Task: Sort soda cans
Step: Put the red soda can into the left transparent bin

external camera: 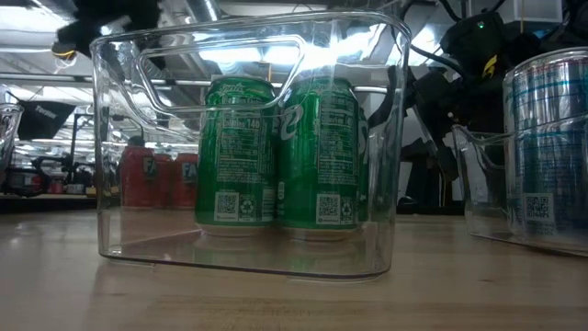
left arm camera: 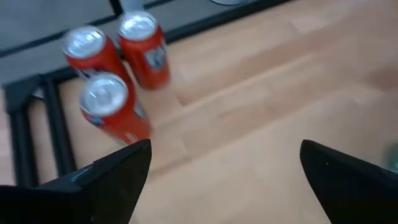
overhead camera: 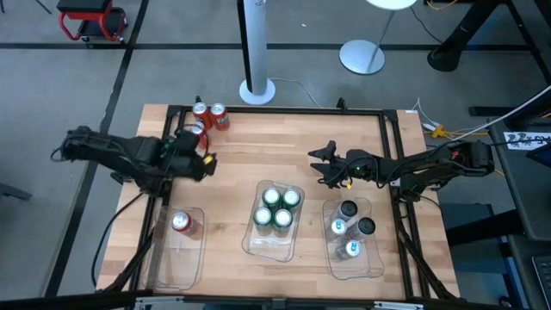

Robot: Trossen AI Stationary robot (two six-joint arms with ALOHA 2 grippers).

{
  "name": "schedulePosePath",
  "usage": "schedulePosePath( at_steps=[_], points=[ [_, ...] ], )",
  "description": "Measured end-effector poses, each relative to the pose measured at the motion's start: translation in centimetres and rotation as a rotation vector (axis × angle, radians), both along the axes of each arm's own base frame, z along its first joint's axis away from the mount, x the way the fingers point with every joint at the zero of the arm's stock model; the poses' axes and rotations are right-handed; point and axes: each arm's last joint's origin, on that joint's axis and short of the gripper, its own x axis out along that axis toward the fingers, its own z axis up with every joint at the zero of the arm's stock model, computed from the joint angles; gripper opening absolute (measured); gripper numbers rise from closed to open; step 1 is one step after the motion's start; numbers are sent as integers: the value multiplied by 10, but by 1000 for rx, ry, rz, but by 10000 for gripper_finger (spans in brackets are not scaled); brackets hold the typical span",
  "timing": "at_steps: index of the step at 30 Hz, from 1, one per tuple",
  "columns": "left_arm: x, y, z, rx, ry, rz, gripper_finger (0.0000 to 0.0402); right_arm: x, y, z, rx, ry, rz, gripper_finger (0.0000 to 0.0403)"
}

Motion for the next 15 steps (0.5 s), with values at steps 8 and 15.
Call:
schedulePosePath(
  at_steps=[8, 15],
  points=[
    [7, 38, 3, 63, 88, 43, 396, 0, 0, 0, 0, 0, 0, 278],
    [0, 73, 1, 54, 181, 162, 396, 0, 0, 0, 3, -1, -1, 278]
  ],
)
